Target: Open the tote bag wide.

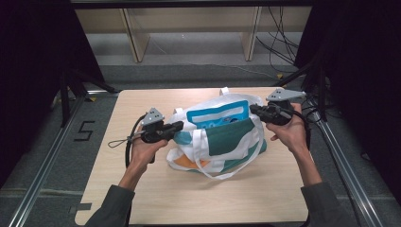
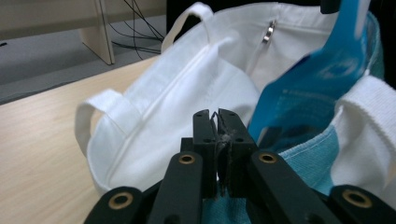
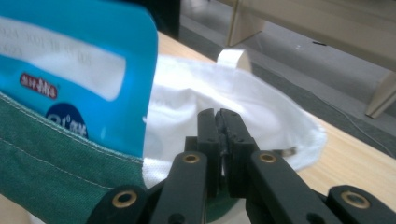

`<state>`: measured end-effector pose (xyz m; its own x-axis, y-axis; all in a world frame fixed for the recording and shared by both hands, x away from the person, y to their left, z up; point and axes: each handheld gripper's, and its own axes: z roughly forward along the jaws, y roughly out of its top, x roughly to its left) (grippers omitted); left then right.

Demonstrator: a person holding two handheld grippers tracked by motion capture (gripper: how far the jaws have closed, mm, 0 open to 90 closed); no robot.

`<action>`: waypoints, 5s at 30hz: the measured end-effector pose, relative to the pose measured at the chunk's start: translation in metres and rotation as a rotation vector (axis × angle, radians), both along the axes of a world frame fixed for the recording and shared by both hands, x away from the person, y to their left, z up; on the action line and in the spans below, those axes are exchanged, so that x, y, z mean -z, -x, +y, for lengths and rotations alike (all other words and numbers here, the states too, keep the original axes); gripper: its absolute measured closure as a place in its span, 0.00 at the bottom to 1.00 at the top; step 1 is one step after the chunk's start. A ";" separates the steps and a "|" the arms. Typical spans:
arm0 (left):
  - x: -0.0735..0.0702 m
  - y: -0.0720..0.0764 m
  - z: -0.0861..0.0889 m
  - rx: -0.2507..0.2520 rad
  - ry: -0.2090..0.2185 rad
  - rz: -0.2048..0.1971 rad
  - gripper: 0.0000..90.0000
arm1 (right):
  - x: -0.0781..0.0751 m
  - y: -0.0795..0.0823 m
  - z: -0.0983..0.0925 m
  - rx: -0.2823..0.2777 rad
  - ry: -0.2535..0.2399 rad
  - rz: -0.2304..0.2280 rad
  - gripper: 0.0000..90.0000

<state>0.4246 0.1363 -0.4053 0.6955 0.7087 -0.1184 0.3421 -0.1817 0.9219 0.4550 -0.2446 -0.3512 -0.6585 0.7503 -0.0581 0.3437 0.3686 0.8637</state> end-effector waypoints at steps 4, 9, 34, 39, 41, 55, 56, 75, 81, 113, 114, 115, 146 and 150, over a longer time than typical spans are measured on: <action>0.013 0.004 -0.007 -0.006 -0.050 -0.011 0.95 | 0.011 0.011 0.001 -0.025 0.087 -0.021 0.99; 0.050 0.003 -0.017 0.017 -0.141 0.027 0.96 | 0.031 0.024 -0.003 -0.025 0.074 -0.001 1.00; 0.072 -0.005 -0.007 -0.037 -0.165 0.095 0.87 | 0.105 0.037 -0.006 0.018 0.172 0.131 0.94; 0.040 -0.025 -0.012 -0.039 -0.080 0.085 0.88 | 0.076 0.058 0.005 -0.072 0.050 0.065 0.93; 0.047 -0.034 -0.019 -0.037 -0.097 0.107 0.88 | 0.070 0.065 0.018 -0.099 0.096 0.015 0.93; 0.083 -0.060 -0.024 -0.085 -0.180 0.215 0.97 | 0.107 0.092 0.057 -0.313 0.227 0.092 1.00; 0.086 -0.061 -0.027 -0.079 -0.197 0.224 0.97 | 0.107 0.092 0.057 -0.313 0.227 0.092 1.00; 0.049 -0.011 -0.022 -0.040 -0.070 0.136 0.92 | 0.066 0.094 0.016 -0.229 0.045 0.023 0.94; 0.051 0.018 -0.035 0.049 -0.078 0.144 0.96 | 0.047 0.070 -0.005 -0.063 0.126 -0.052 0.92; 0.073 0.046 -0.057 0.137 -0.206 0.109 0.91 | 0.131 -0.050 -0.019 0.186 0.104 0.166 0.66; 0.065 0.044 -0.053 0.126 -0.174 0.085 0.91 | 0.124 -0.046 -0.022 0.184 0.083 0.161 0.65; 0.059 0.044 -0.051 0.113 -0.156 0.084 0.91 | 0.114 -0.040 -0.025 0.188 0.077 0.139 0.64; 0.109 -0.050 -0.042 -0.094 -0.214 0.207 0.98 | 0.151 0.087 0.042 -0.202 0.273 0.216 0.99; 0.097 -0.044 -0.039 -0.097 -0.138 0.194 0.92 | 0.150 0.088 0.041 -0.197 0.270 0.222 0.97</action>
<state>0.4683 0.0975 -0.5022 0.5969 0.7899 -0.1406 0.5323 -0.2587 0.8060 0.3671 -0.2032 -0.5007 -0.8071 0.5855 -0.0761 0.4112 0.6499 0.6392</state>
